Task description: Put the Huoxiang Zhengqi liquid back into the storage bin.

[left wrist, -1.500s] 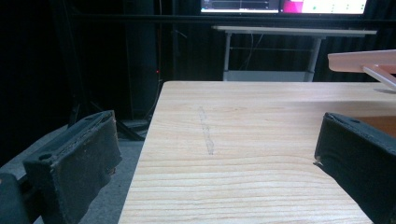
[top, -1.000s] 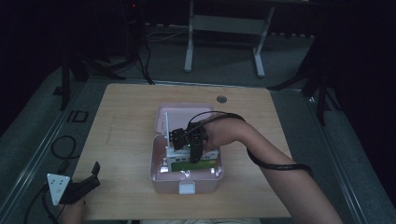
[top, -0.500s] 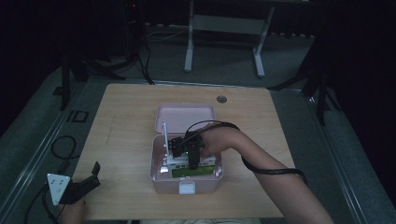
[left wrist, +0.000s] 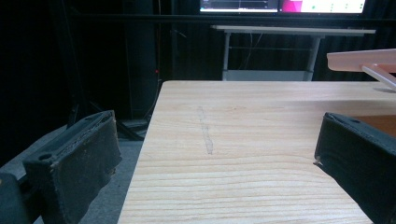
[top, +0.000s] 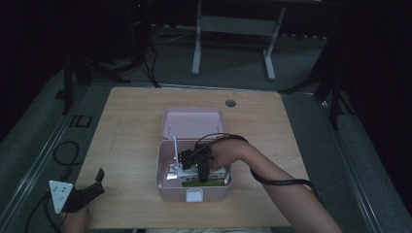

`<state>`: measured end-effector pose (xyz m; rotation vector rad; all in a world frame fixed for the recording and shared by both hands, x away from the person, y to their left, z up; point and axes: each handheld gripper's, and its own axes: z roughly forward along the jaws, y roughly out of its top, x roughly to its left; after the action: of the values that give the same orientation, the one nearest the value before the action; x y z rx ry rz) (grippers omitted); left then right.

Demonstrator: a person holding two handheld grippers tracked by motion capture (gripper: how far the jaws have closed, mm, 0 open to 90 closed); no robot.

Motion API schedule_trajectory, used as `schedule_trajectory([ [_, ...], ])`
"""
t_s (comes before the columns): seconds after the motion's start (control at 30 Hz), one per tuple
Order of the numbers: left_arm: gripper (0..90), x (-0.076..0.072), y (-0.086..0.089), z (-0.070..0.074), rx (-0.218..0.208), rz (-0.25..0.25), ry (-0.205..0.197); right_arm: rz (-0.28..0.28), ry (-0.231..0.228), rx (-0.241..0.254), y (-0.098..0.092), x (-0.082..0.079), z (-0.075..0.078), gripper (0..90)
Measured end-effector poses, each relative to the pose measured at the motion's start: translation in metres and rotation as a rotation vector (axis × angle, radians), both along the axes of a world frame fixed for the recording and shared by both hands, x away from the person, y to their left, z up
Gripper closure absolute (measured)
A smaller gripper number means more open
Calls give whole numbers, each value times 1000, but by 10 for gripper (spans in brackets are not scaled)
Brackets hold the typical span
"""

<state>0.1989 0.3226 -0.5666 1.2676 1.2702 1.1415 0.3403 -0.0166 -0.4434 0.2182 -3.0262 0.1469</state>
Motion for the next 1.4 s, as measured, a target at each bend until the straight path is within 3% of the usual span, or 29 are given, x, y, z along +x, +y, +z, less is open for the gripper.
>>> schedule_trajectory([
  [0.47, 2, 0, 0, 0, 1, 1, 1, -12, -1, -10, -5, 0, -21, 619],
  [0.7, 2, 0, 0, 0, 2, 2, 3, -20, 6, 11, -10, 2, -24, 606],
  [0.93, 2, 0, 0, 0, 2, 2, 2, -17, -2, 37, -14, 0, -9, 521],
  [1.17, 2, 0, 0, 0, 3, 2, 3, -15, -15, 59, -25, 0, 11, 519],
  [1.4, 2, 0, 0, 0, 3, 3, 3, -52, -30, 118, -39, 3, 31, 513],
])
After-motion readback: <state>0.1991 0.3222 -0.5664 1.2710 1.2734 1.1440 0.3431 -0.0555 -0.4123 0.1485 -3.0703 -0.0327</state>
